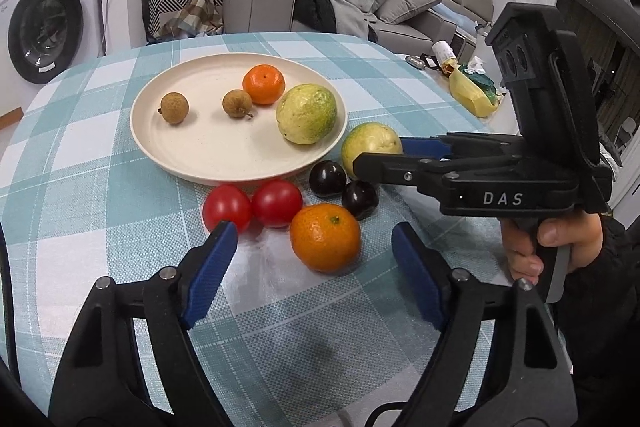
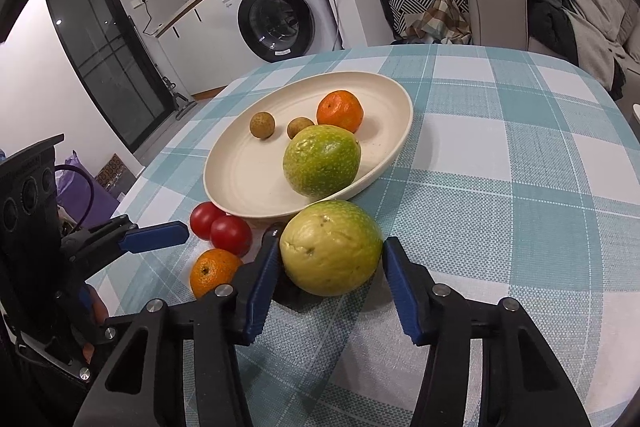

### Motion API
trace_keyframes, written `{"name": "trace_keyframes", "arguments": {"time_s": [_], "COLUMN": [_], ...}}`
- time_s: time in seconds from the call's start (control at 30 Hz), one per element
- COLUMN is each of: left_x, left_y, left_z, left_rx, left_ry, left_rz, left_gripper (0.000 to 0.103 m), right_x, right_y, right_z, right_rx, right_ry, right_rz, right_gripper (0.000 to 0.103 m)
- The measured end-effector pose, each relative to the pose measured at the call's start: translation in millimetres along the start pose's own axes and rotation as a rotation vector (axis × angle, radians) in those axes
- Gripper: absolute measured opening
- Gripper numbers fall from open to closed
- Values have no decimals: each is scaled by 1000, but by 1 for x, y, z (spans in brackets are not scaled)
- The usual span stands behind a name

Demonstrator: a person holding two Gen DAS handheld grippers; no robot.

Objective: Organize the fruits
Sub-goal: 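Grasp the large yellow guava with the right gripper while the left gripper approaches an orange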

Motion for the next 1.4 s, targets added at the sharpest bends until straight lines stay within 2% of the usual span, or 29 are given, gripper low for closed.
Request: {"name": "trace_keyframes", "arguments": {"time_s": [0.07, 0.13, 0.27, 0.5, 0.57, 0.63, 0.77, 1.17, 1.4], "left_x": [-2, -2, 2, 8, 8, 9, 10, 5, -7], "left_y": [-4, -4, -1, 10, 13, 15, 18, 11, 1], "left_z": [2, 4, 11, 13, 13, 13, 13, 12, 1], "left_rx": [-10, 13, 47, 39, 42, 45, 41, 46, 21], "left_ry": [11, 10, 23, 16, 10, 0, 2, 5, -17], "left_rz": [19, 21, 0, -45, -54, -60, -74, -37, 15], "left_gripper": [72, 71, 60, 54, 48, 48, 37, 37, 37], "right_x": [-1, -3, -5, -6, -7, -7, -7, -7, -19], "right_y": [-1, -4, -6, -7, -7, -7, -7, -11, -28], "right_z": [-1, -1, 2, 2, 2, 2, 2, -3, -4], "right_rx": [1, 6, 7, 4, 4, 4, 4, -8, -28], "right_ry": [-6, -8, 7, 8, 6, 6, 5, -5, 7], "right_rz": [8, 24, 34, 36, 37, 37, 38, 57, 145], "right_gripper": [53, 53, 53, 53, 53, 53, 53, 53, 53]}}
Point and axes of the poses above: each gripper's, at about its wrist camera, not at the fingertips, and y roughly the way its jaws point, z to its right, x to its underside, the point moved 10 cm from there along y, roughly the way its jaws point, and after that the axes turned 7 degrees about y, right-handed, at the moved point
